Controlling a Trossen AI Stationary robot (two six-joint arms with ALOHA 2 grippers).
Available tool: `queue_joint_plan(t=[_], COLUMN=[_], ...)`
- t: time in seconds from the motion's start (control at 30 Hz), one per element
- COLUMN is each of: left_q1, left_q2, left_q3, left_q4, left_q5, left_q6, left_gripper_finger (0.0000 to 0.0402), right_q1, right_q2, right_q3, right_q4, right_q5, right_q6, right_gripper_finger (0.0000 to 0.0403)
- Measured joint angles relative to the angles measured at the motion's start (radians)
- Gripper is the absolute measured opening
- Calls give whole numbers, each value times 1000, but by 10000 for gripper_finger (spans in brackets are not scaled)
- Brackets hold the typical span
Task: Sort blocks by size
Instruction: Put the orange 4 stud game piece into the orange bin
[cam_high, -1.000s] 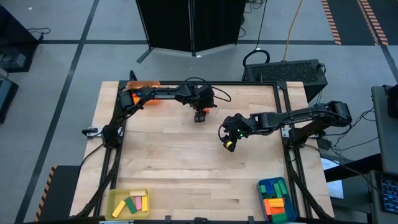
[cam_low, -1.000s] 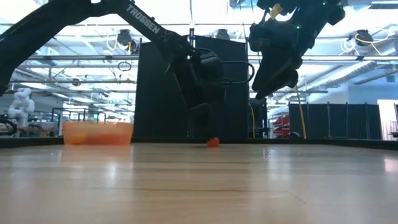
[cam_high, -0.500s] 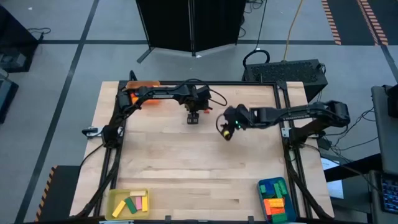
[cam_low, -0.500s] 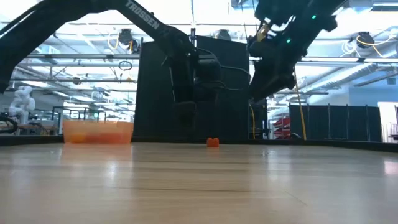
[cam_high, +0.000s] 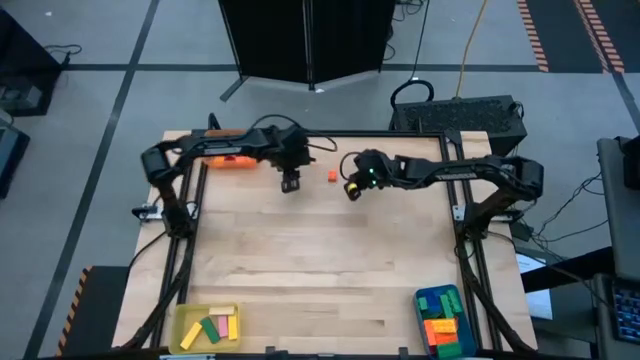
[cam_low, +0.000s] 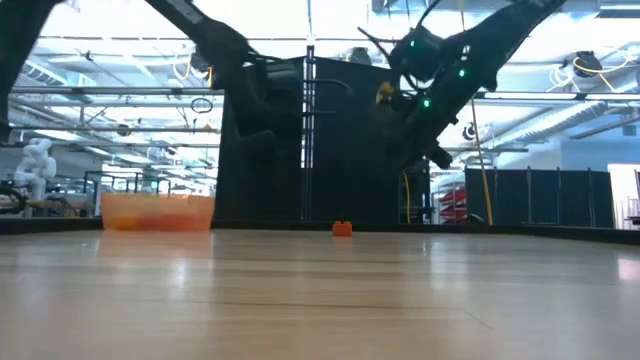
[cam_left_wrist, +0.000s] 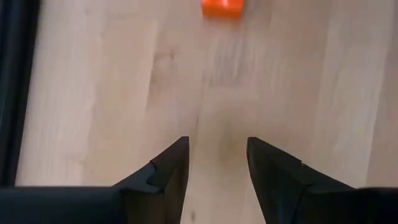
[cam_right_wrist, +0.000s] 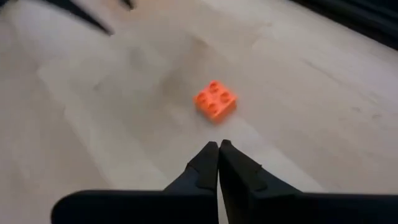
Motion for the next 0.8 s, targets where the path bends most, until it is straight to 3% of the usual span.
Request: queue_joint_plan(t=[0.1,0.3,0.8], left_q1=[29,21,-32], left_q2=[-81,-138,-136], left_q3=[-135,-309,-404], left_q4=[164,389,550], left_q5=[63,91,91], left_q6=[-17,-51,-102], left_gripper_finger=[162,161,161], right_q1=[-40,-108,-151], right_q2=[42,166,333], right_q3=[0,0,116], right_q4=[51,191,224], right_q5=[-10,-152,-158], right_q6=[30,81,100], right_gripper_finger=[3,1,1])
